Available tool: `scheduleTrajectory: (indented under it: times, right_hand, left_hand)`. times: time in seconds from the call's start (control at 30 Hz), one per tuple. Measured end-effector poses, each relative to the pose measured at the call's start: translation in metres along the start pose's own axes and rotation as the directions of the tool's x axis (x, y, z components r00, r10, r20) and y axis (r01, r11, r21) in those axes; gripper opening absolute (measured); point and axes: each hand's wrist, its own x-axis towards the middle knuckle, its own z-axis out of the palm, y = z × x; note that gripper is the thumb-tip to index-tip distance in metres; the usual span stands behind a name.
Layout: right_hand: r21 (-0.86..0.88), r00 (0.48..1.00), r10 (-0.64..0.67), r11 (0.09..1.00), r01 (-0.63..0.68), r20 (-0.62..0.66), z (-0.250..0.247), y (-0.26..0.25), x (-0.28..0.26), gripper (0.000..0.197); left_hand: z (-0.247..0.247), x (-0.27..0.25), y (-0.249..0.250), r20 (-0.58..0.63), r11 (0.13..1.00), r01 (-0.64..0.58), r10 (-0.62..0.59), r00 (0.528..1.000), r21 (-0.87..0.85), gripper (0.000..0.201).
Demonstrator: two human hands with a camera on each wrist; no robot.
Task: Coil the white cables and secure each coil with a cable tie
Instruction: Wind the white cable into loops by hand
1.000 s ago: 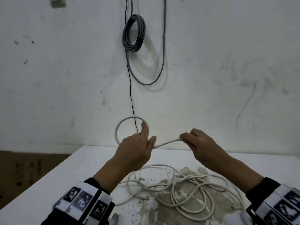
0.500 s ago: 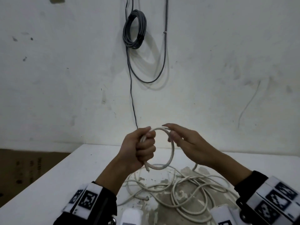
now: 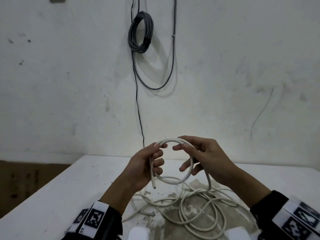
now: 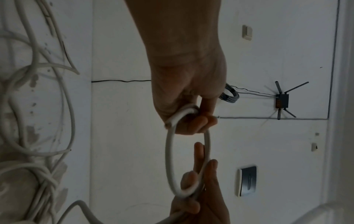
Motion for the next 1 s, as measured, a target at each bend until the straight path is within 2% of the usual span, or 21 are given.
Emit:
scheduleTrajectory:
  times: [0.13, 0.23, 0.37, 0.53, 0.6, 0.7, 0.87, 0.93, 1.0]
  right_hand:
    - [-0.051, 1.0, -0.009, 0.999, 0.009, -0.004, -0.001, -0.002, 0.001, 0.019]
    - [-0.1, 1.0, 0.014, 0.995, -0.012, 0.014, 0.0, 0.0, 0.002, 0.022]
    - [-0.127, 1.0, -0.004, 0.992, 0.004, 0.002, 0.0, 0.004, 0.002, 0.022]
    - [-0.197, 0.997, -0.073, 0.978, 0.065, -0.031, -0.001, 0.009, 0.001, 0.021]
    - [-0.254, 0.99, -0.123, 0.962, 0.103, -0.067, -0.001, 0.01, 0.003, 0.018]
    - [-0.248, 0.978, -0.168, 0.959, 0.133, -0.121, -0.002, 0.01, 0.006, 0.02]
    - [-0.174, 0.97, -0.161, 0.976, 0.128, -0.185, -0.003, 0.006, 0.006, 0.02]
    - [-0.153, 0.966, -0.164, 0.979, 0.134, -0.202, -0.002, 0.005, 0.005, 0.021]
    - [-0.107, 0.963, -0.147, 0.986, 0.126, -0.225, -0.001, 0.005, 0.005, 0.024]
  left_hand:
    - [0.004, -0.001, -0.004, 0.003, 0.991, -0.062, 0.062, 0.998, 0.119, 0.02]
    - [0.005, -0.003, -0.002, -0.002, 0.996, -0.069, 0.069, 0.998, 0.047, 0.024]
    - [0.004, -0.004, 0.001, 0.039, 0.994, 0.008, -0.004, 0.999, -0.113, 0.036]
    - [0.005, -0.007, 0.003, 0.057, 0.99, 0.036, -0.029, 0.998, -0.135, 0.029]
    - [0.006, -0.008, 0.002, 0.065, 0.996, 0.027, -0.021, 0.998, -0.086, 0.03]
    - [0.01, -0.008, 0.0, 0.049, 0.996, -0.032, 0.028, 0.998, 0.08, 0.03]
    - [0.017, -0.009, -0.005, 0.016, 0.901, -0.17, 0.179, 0.984, 0.398, 0.021]
    - [0.019, -0.009, -0.007, -0.002, 0.903, -0.194, 0.21, 0.978, 0.383, 0.021]
    - [0.02, -0.009, -0.007, -0.022, 0.944, -0.192, 0.205, 0.979, 0.269, 0.022]
